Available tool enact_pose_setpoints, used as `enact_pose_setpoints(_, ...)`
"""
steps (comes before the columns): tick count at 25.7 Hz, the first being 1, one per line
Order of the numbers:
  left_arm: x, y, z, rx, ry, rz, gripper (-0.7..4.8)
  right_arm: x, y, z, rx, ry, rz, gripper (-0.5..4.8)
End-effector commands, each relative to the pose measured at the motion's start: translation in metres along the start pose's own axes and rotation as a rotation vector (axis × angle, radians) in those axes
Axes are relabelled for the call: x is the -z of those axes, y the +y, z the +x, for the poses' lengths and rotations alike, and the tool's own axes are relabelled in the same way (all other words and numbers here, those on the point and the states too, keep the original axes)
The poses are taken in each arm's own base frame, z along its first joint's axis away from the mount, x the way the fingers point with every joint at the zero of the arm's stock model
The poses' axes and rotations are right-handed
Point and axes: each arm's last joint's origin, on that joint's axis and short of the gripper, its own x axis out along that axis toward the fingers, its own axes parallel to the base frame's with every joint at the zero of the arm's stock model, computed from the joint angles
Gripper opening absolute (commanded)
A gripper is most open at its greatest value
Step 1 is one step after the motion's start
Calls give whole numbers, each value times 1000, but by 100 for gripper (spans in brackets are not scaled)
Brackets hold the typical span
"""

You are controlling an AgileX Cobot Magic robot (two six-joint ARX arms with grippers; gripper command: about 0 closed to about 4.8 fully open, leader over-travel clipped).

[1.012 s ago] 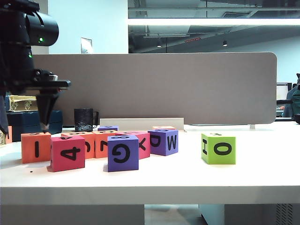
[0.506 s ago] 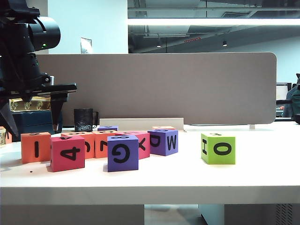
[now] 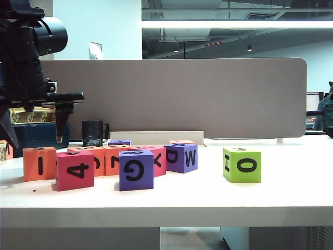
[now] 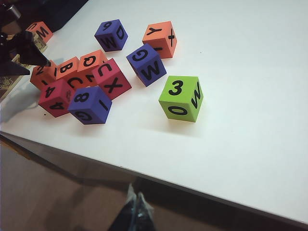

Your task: Select the appropriate blocks from the scattered letter blocks on the table and arrange them in a row to spell out "23".

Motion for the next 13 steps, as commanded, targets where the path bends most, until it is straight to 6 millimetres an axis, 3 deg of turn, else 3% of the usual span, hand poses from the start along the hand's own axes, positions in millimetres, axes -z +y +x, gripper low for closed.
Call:
enact_pose_setpoints(1,-2,-1,0,3,-19,-6,367,-3,1,-1,0,-18,-8,-1)
enact_pose_setpoints(10,5,-1,20,-38,56,8,366,-3,1,-1,-1,-17,-7,-1)
enact_pose_setpoints(13,5,-1,22,-50,53,17,304,-3,1,-1,-1,-17,-7,-1)
